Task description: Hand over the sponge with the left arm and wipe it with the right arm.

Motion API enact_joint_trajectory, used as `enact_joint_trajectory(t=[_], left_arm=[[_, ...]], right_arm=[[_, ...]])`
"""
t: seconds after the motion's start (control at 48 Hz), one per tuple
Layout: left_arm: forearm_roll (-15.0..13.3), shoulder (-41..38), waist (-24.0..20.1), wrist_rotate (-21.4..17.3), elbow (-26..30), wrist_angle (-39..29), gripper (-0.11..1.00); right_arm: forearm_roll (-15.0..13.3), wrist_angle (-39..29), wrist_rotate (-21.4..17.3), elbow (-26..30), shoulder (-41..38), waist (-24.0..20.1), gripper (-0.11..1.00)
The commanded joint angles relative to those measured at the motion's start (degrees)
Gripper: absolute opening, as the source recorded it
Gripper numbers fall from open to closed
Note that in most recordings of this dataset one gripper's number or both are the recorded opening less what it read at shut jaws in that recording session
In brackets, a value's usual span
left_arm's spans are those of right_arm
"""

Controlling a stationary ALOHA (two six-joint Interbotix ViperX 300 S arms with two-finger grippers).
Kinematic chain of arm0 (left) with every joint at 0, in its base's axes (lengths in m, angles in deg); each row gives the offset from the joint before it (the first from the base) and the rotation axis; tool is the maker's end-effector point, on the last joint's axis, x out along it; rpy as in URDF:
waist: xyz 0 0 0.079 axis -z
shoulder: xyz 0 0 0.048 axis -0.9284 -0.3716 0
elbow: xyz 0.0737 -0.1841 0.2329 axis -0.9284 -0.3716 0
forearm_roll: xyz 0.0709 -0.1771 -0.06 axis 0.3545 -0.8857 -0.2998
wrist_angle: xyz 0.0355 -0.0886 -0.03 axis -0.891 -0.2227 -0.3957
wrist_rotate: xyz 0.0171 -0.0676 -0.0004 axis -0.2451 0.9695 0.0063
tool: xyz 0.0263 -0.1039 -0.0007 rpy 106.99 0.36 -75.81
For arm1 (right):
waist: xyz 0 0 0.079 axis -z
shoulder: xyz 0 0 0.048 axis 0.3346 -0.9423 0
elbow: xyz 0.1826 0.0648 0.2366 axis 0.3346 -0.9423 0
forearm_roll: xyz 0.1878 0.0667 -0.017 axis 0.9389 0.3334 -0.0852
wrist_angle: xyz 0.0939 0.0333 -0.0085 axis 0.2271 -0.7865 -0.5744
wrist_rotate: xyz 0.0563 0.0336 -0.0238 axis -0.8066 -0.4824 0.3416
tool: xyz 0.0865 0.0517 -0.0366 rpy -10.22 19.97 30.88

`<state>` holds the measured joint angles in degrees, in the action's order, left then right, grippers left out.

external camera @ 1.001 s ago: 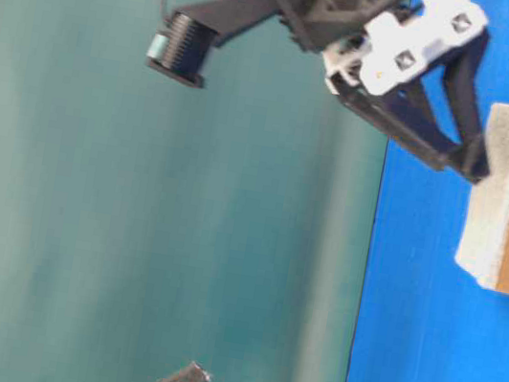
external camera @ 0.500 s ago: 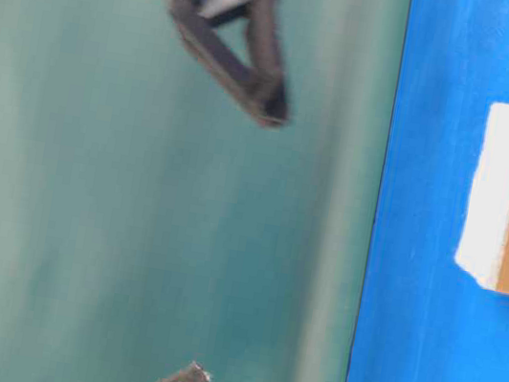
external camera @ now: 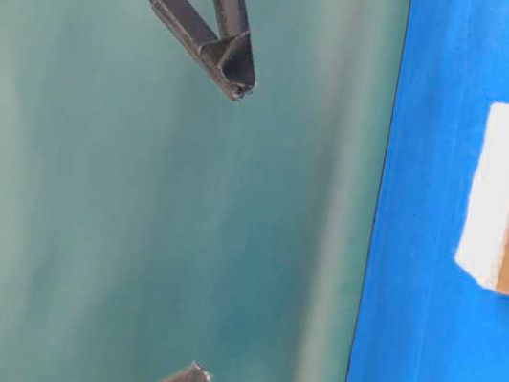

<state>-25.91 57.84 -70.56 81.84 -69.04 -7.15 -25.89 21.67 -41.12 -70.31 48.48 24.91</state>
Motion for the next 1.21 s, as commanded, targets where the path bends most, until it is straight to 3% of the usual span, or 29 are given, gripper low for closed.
enact_joint_trajectory(t=[0.0,0.188,0.417,0.98,1.188], left_arm=[[-0.1,0.2,0.1,0.2,0.6,0.5,0.88],[0.0,1.4,0.1,0.3,0.8,0.4,0.88],[0.0,9.9,0.1,0.4,-0.5,-3.2,0.87],[-0.1,38.0,0.1,0.1,-6.6,-21.9,0.87],[0.0,46.1,0.1,0.0,-10.7,-27.4,0.87]], right_arm=[[-0.1,0.6,-0.2,0.5,0.8,-0.1,0.74],[-0.1,0.4,-0.4,0.2,1.8,0.0,0.74],[-0.1,-3.2,-0.6,-1.5,8.3,-0.1,0.74],[-0.8,-18.1,-0.4,-9.8,33.9,-0.1,0.74],[-0.8,-20.0,-0.7,-16.8,43.9,-0.1,0.74]])
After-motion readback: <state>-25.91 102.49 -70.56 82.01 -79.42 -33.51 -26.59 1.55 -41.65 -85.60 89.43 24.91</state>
